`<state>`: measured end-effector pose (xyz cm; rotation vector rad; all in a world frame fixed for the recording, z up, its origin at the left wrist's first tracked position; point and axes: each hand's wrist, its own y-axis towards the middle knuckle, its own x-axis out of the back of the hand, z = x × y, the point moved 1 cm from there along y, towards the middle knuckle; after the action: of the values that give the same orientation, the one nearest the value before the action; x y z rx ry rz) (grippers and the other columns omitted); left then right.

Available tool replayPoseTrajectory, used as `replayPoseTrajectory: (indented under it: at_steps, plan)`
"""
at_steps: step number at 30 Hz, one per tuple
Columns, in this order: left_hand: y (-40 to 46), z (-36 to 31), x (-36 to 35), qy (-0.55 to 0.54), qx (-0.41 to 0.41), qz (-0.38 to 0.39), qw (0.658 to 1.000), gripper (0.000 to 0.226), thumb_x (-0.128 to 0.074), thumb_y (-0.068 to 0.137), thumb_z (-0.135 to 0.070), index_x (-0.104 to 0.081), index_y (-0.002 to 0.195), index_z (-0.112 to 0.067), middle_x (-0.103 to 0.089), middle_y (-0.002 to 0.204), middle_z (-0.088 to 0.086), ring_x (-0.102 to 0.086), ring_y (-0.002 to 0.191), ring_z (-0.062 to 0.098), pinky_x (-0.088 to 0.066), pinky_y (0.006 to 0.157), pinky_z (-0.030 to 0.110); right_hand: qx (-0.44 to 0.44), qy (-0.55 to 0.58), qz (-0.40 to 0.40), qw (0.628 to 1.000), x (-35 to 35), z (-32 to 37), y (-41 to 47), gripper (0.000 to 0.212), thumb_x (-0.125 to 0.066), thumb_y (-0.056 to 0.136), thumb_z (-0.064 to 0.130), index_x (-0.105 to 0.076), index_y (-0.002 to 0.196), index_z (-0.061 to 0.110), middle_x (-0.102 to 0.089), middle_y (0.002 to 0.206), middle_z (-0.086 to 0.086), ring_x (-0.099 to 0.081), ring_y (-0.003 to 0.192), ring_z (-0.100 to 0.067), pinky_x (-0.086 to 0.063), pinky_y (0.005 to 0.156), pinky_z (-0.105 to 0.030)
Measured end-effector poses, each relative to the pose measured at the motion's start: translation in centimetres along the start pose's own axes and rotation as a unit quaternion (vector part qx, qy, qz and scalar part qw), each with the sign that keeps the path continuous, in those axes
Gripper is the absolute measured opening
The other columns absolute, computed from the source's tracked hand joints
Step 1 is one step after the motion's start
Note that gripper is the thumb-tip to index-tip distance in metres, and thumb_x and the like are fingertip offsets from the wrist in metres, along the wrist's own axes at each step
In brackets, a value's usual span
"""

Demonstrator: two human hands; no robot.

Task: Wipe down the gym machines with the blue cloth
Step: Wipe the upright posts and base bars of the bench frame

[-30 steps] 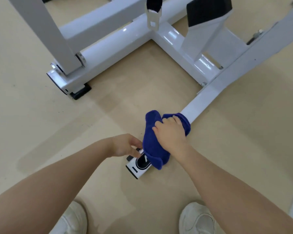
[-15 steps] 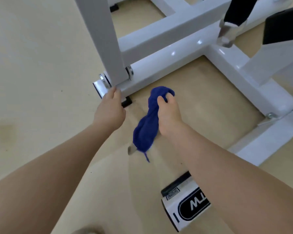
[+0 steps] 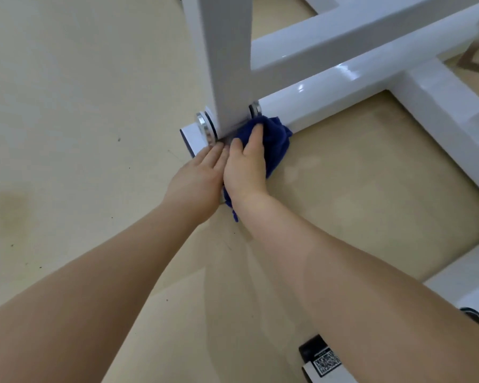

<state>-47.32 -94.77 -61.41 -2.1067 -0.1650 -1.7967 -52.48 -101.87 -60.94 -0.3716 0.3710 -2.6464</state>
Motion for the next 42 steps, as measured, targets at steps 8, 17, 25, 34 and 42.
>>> replayPoseTrajectory:
  at_steps: [8, 17, 25, 34, 42]
  plan:
    - [0.0, -0.7, 0.0, -0.026, 0.050, -0.031, 0.998, 0.062, -0.033, 0.093, -0.003, -0.007, 0.149, -0.008, -0.011, 0.157, 0.003, -0.012, 0.142, 0.023, -0.023, 0.110, 0.029, -0.136, 0.140, 0.031, 0.980, 1.2, -1.9, 2.9, 0.073, -0.044, 0.091, 0.005, -0.006, 0.148, 0.031, -0.039, 0.140, -0.004, -0.045, 0.121, -0.026, -0.040, 0.102, -0.046]
    - [0.4, -0.6, 0.5, -0.020, 0.039, -0.019, 0.999, 0.062, -0.039, 0.088, -0.002, -0.020, 0.147, -0.007, -0.026, 0.153, 0.005, -0.028, 0.134, 0.030, -0.033, 0.105, 0.036, -0.173, 0.154, 0.089, 0.969, 1.6, -0.6, 1.0, 0.082, -0.042, 0.087, -0.006, -0.004, 0.149, 0.034, -0.044, 0.118, -0.002, -0.050, 0.090, -0.017, -0.042, 0.078, -0.032]
    - [0.5, -0.6, 0.6, -0.014, 0.050, -0.004, 0.999, 0.070, -0.038, 0.087, -0.004, -0.007, 0.149, -0.015, -0.010, 0.156, -0.004, -0.014, 0.140, 0.021, -0.024, 0.111, 0.028, -0.126, 0.112, -0.008, 0.986, 2.6, -0.3, 4.1, 0.070, -0.046, 0.086, 0.001, -0.016, 0.144, 0.025, -0.042, 0.130, -0.006, -0.052, 0.102, -0.025, -0.043, 0.093, -0.039]
    - [0.5, -2.3, 1.3, -0.005, 0.113, 0.020, 0.993, 0.070, -0.042, 0.087, -0.011, -0.009, 0.148, -0.014, -0.013, 0.155, 0.000, -0.014, 0.140, 0.022, -0.018, 0.111, 0.031, 0.046, -0.368, 0.036, 0.928, 4.6, -1.0, 4.4, 0.066, -0.036, 0.091, 0.009, -0.012, 0.150, 0.025, -0.011, 0.157, -0.005, -0.011, 0.143, -0.023, -0.009, 0.116, -0.038]
    - [3.0, -5.4, 1.5, -0.055, 0.136, -0.045, 0.988, 0.066, -0.044, 0.086, -0.015, -0.016, 0.145, -0.009, -0.026, 0.147, 0.005, -0.017, 0.135, 0.025, -0.019, 0.104, 0.034, 0.118, -0.504, 0.049, 0.854, 8.7, -0.5, 8.4, 0.067, -0.037, 0.089, 0.006, -0.013, 0.150, 0.021, -0.011, 0.157, -0.008, -0.006, 0.143, -0.029, -0.006, 0.117, -0.039]
